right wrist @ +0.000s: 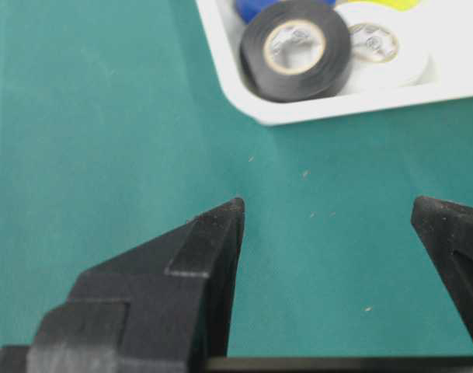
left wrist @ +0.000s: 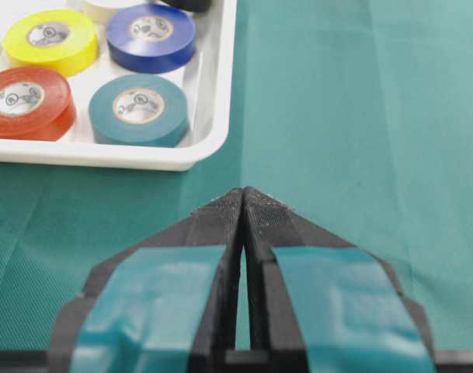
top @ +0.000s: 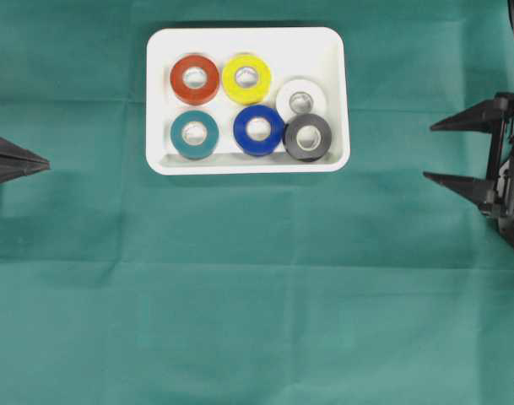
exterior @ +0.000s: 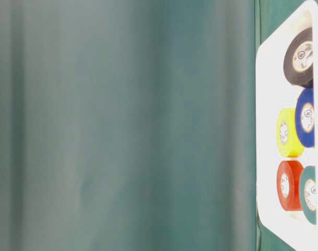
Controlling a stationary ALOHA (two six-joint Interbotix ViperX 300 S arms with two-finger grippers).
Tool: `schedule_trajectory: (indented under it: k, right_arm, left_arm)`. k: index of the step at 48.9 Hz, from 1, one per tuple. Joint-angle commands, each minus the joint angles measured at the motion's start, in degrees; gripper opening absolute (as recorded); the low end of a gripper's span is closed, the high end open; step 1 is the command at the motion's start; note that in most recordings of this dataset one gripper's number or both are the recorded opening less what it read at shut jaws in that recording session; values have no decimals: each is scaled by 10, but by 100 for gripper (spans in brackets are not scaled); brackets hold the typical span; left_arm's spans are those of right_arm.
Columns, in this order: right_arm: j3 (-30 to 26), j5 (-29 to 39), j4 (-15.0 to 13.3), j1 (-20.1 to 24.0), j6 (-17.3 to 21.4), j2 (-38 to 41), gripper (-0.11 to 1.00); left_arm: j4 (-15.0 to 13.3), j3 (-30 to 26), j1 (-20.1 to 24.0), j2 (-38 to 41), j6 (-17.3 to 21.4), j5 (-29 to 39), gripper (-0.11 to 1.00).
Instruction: Put the tape into the white case with the right arm.
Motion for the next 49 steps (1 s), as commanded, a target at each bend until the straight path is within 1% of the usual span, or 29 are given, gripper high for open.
schedule_trajectory:
  k: [1, 7, 11, 17, 23, 40, 49]
  right_arm:
    - [2, -36, -3, 2, -2, 12, 71]
    - [15, -86, -10, 7, -6, 11, 71]
    - [23, -106, -22, 11, -5, 7, 71]
    - [30, -119, -47, 21, -5, 0, 71]
    - [30, -117, -59, 39, -4, -3, 71]
    - [32, -113, -60, 99, -5, -3, 71]
    - [31, -105, -61, 103, -7, -4, 71]
  left_arm:
    - [0, -7, 2, 4, 1, -6, 1]
    - [0, -7, 2, 4, 1, -6, 1]
    - [0, -7, 2, 4, 0, -5, 1]
    - [0, -7, 2, 4, 0, -6, 1]
    - [0, -7, 2, 4, 0, -5, 1]
    - [0, -7, 2, 4, 1, -6, 1]
    - [0, -7, 2, 4, 0, -6, 1]
